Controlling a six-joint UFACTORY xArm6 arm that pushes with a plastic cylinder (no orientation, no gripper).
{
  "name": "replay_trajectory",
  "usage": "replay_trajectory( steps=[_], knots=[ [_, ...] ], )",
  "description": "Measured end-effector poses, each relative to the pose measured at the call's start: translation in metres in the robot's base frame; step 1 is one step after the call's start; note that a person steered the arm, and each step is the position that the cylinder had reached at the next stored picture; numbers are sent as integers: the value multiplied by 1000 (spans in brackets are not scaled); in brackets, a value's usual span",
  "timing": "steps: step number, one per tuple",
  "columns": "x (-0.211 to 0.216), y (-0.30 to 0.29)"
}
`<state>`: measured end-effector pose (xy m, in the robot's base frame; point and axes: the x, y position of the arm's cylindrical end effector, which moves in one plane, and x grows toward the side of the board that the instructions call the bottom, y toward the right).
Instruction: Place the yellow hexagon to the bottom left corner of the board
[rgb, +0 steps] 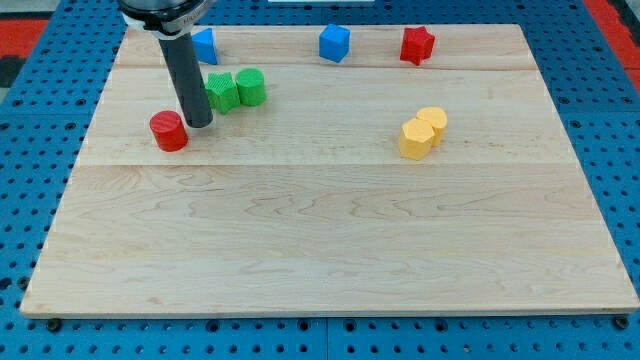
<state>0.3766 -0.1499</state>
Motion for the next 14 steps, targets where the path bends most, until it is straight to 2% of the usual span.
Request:
replay_trajectory(
  steps=[1, 3, 4, 5, 6, 8, 9, 10, 11, 12, 13, 14],
  knots=[
    [0, 0],
    [-50, 91],
    [-54, 146],
    [-39, 205],
    [-12, 216],
    [-8, 215],
    [19, 220],
    [13, 221],
    [-17, 225],
    [23, 278],
    [85, 261],
    [90, 287]
  ],
)
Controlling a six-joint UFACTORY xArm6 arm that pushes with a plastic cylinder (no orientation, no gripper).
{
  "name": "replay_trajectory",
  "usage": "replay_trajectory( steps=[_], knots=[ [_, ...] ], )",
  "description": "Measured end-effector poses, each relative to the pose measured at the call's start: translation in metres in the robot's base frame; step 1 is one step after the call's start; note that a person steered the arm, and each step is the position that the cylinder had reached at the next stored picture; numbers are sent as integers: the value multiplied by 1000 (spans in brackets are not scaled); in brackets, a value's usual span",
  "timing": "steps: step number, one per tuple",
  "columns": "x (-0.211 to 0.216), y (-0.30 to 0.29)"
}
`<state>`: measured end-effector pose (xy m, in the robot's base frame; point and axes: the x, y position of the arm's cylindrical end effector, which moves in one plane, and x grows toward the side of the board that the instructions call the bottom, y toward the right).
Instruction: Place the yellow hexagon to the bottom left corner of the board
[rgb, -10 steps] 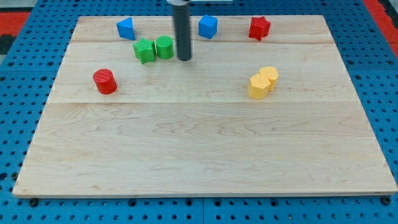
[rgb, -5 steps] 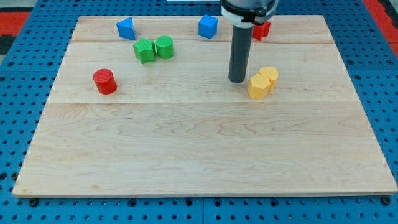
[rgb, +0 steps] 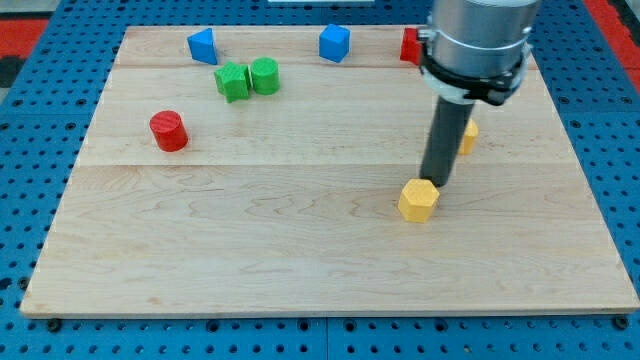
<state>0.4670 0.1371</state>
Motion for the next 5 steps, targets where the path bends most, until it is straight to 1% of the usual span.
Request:
replay_trajectory(
  steps=[1, 2, 4, 5],
  knots=[
    [33, 9],
    [39, -17],
    [36, -23],
    [36, -15]
  ],
)
